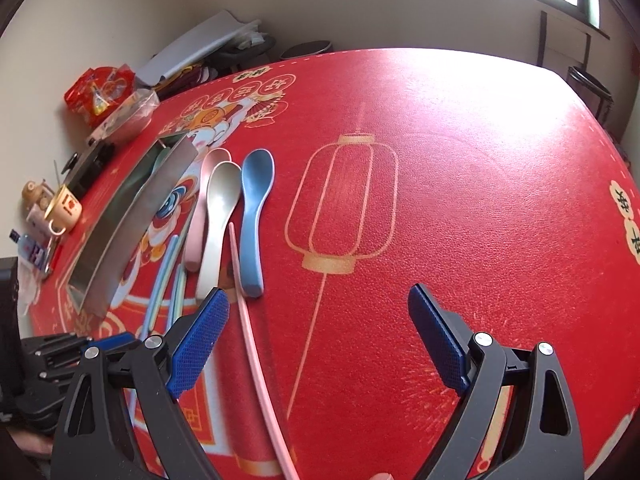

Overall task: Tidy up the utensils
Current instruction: 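Open the right gripper to drop the teal spoon and withdraw both grippers, then grasp the blue chopstick with the left gripper and lift it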

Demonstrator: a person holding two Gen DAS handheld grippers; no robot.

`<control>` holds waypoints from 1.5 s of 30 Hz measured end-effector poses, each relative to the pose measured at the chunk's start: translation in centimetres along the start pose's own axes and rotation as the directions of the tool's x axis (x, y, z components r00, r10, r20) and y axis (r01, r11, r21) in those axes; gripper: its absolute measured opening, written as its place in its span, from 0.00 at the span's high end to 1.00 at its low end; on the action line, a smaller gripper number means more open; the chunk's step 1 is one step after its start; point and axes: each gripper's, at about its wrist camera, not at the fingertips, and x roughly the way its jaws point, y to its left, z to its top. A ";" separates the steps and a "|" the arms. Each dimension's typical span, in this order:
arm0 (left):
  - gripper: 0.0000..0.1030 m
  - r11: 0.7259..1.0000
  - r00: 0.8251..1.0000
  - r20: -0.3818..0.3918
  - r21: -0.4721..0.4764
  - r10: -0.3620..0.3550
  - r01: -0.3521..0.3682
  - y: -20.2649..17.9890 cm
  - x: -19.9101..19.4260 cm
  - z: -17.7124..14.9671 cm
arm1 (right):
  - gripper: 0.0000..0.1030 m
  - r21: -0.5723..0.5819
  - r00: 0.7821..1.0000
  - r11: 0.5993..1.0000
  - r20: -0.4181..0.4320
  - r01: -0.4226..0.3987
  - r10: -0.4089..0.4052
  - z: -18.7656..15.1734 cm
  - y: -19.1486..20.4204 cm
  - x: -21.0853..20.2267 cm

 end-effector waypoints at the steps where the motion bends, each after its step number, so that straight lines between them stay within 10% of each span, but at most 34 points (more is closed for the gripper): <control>1: 0.86 1.000 1.000 0.000 0.001 0.004 -0.004 0.0 0.1 -0.1 | 0.15 0.000 1.000 1.000 0.002 0.002 -0.002 0.0 0.0 0.0; 45: 0.94 0.997 1.000 0.008 -0.071 -0.026 0.027 1.7 -0.2 -1.4 | 0.14 0.077 0.970 0.985 -0.181 -0.152 0.164 -1.3 -0.4 2.0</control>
